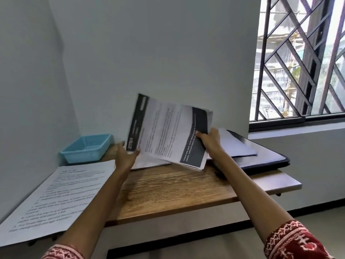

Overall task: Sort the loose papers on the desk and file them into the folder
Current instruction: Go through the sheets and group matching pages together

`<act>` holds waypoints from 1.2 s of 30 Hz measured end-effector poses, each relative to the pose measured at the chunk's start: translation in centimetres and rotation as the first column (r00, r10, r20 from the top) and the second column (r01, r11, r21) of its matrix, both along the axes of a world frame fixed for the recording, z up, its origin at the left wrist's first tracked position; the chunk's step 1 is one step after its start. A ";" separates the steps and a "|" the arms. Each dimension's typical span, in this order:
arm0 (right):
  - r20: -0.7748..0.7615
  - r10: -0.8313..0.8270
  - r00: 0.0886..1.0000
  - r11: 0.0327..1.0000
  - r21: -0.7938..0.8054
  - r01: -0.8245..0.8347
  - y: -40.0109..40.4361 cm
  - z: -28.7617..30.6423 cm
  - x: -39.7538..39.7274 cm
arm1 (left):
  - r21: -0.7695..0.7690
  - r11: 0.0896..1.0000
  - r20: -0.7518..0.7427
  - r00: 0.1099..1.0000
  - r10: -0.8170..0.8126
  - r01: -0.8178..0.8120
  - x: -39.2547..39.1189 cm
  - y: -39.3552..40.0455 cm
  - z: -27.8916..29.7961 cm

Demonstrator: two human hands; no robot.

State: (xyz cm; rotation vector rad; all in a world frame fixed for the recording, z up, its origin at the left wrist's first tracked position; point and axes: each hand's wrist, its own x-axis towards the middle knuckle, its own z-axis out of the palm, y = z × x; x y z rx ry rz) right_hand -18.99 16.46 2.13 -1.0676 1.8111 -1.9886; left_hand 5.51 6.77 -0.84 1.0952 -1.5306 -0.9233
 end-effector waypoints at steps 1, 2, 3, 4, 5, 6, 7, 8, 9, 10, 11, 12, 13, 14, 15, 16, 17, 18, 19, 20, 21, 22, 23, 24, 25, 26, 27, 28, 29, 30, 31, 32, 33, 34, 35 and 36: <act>0.088 -0.039 0.995 0.999 -0.013 0.040 0.2 -0.2 -0.8 | 0.073 0.996 -0.049 0.997 -0.052 0.055 -1.3 0.4 -0.2; 0.170 -0.078 0.982 0.996 -0.024 0.084 0.5 -0.4 -1.5 | 0.151 0.980 -0.113 0.987 -0.113 0.130 -2.7 1.0 -0.4; 0.230 -0.128 0.965 0.990 -0.026 0.138 1.0 -0.6 -2.4 | 0.191 0.959 -0.161 0.971 -0.178 0.207 -4.3 1.7 -0.4; 0.270 -0.181 0.946 0.981 -0.021 0.194 1.6 -0.8 -3.3 | 0.197 0.939 -0.176 0.952 -0.251 0.283 -6.1 2.7 -0.5; 0.299 -0.239 0.924 0.967 -0.015 0.255 2.3 -1.0 -4.1 | 0.176 0.916 -0.183 0.926 -0.330 0.361 -8.0 3.6 -0.6; 0.324 -0.296 0.899 0.949 -0.004 0.314 2.9 -1.2 -5.0 | 0.150 0.896 -0.161 0.904 -0.396 0.419 -10.0 4.6 -0.6; 0.337 -0.348 0.875 0.931 0.015 0.365 3.6 -1.5 -5.7 | 0.140 0.876 -0.148 0.885 -0.442 0.461 -11.9 5.8 -0.6; 0.337 -0.394 0.855 0.914 0.042 0.405 4.1 -1.8 -6.5 | 0.149 0.855 -0.144 0.866 -0.478 0.497 -13.9 6.6 -0.7; 0.327 -0.430 0.841 0.899 0.070 0.432 4.6 -2.0 -7.1 | 0.157 0.830 -0.163 0.843 -0.513 0.535 -15.7 7.4 -0.9; 0.310 -0.464 0.830 0.884 0.098 0.457 5.2 -2.3 -7.6 | 0.175 0.811 -0.177 0.828 -0.532 0.558 -17.4 8.1 -1.0; 0.290 -0.490 0.822 0.871 0.121 0.477 5.8 -2.5 -8.0 | 0.191 0.808 -0.180 0.829 -0.529 0.557 -18.9 9.0 -1.1; 0.270 -0.513 0.815 0.858 0.137 0.495 6.3 -2.7 -8.1 | 0.195 0.822 -0.159 0.844 -0.512 0.535 -19.9 9.5 -1.4; 0.249 -0.533 0.809 0.846 0.150 0.511 6.9 -3.0 -8.2 | 0.181 0.847 -0.088 0.866 -0.492 0.500 -20.8 10.0 -1.6; 0.229 -0.547 0.805 0.837 0.160 0.523 7.4 -3.4 -8.1 | 0.145 0.878 0.030 0.885 -0.465 0.456 -21.4 10.2 -1.8; 0.208 -0.558 0.804 0.830 0.172 0.531 7.8 -3.8 -7.9 | 0.103 0.902 0.142 0.891 -0.431 0.420 -21.7 10.4 -2.0; 0.179 -0.564 0.806 0.824 0.186 0.536 8.1 -4.1 -7.8 | 0.070 0.916 0.223 0.889 -0.401 0.396 -21.7 10.6 -2.1; 0.138 -0.571 0.809 0.816 0.198 0.543 8.3 -4.4 -7.5 | 0.035 0.924 0.290 0.880 -0.375 0.382 -21.8 10.7 -2.3; 0.084 -0.581 0.810 0.806 0.203 0.556 8.4 -4.6 -7.3 | 0.003 0.927 0.356 0.866 -0.351 0.375 -21.8 10.7 -2.5; 0.022 -0.598 0.801 0.788 0.200 0.583 8.4 -4.6 -7.1 | -0.024 0.932 0.413 0.852 -0.320 0.362 -21.8 10.6 -2.6; -0.043 -0.624 0.780 0.760 0.198 0.619 8.3 -4.6 -7.2 | -0.037 0.935 0.454 0.839 -0.299 0.354 -21.8 10.6 -2.7; -0.109 -0.654 0.748 0.723 0.202 0.661 8.2 -4.6 -7.3 | -0.042 0.936 0.485 0.826 -0.287 0.350 -21.8 10.6 -2.6; -0.165 -0.681 0.713 0.682 0.211 0.700 8.2 -4.5 -7.4 | -0.035 0.935 0.505 0.813 -0.288 0.353 -21.8 10.6 -2.6; -0.208 -0.697 0.687 0.650 0.222 0.727 8.3 -4.4 -7.5 | -0.029 0.935 0.520 0.804 -0.288 0.354 -21.9 10.6 -2.6; -0.249 -0.701 0.669 0.628 0.231 0.744 8.3 -4.3 -7.7 | -0.027 0.935 0.530 0.798 -0.286 0.353 -21.9 10.5 -2.6; -0.298 -0.691 0.659 0.614 0.240 0.752 8.4 -4.2 -7.8 | -0.031 0.937 0.540 0.795 -0.278 0.349 -21.9 10.5 -2.6; -0.351 -0.670 0.654 0.607 0.248 0.755 8.4 -4.1 -8.0 | -0.043 0.939 0.542 0.798 -0.265 0.341 -21.8 10.6 -2.5; -0.403 -0.640 0.654 0.607 0.256 0.752 8.3 -4.1 -8.0 | -0.052 0.942 0.543 0.801 -0.251 0.330 -21.7 10.5 -2.6; -0.450 -0.607 0.655 0.613 0.259 0.746 8.1 -4.0 -7.9 | -0.060 0.947 0.539 0.809 -0.234 0.314 -21.6 10.4 -2.6; -0.488 -0.575 0.657 0.624 0.257 0.738 7.9 -3.8 -7.6 | -0.070 0.952 0.535 0.817 -0.216 0.298 -21.5 10.3 -2.7; -0.519 -0.547 0.657 0.640 0.248 0.728 7.5 -3.7 -7.2 | -0.087 0.956 0.526 0.828 -0.195 0.280 -21.2 10.2 -2.6; -0.546 -0.520 0.657 0.657 0.236 0.716 6.9 -3.5 -6.7 | -0.096 0.961 0.513 0.840 -0.175 0.259 -20.7 10.1 -2.4; -0.571 -0.493 0.656 0.676 0.223 0.702 6.3 -3.3 -6.1 | -0.097 0.966 0.501 0.850 -0.162 0.242 -20.2 9.8 -2.2; -0.589 -0.463 0.662 0.701 0.214 0.680 5.5 -3.0 -5.3 | -0.093 0.970 0.500 0.853 -0.150 0.226 -19.4 9.3 -2.0; -0.595 -0.434 0.676 0.731 0.205 0.650 4.7 -2.9 -4.6 | -0.091 0.972 0.504 0.852 -0.144 0.218 -18.5 8.7 -1.7; -0.589 -0.399 0.703 0.773 0.197 0.604 3.7 -2.7 -3.6 | -0.088 0.975 0.508 0.851 -0.134 0.206 -17.3 8.0 -1.5; -0.570 -0.366 0.735 0.815 0.186 0.550 2.6 -2.7 -2.6 | -0.084 0.978 0.507 0.853 -0.122 0.190 -16.1 7.2 -1.3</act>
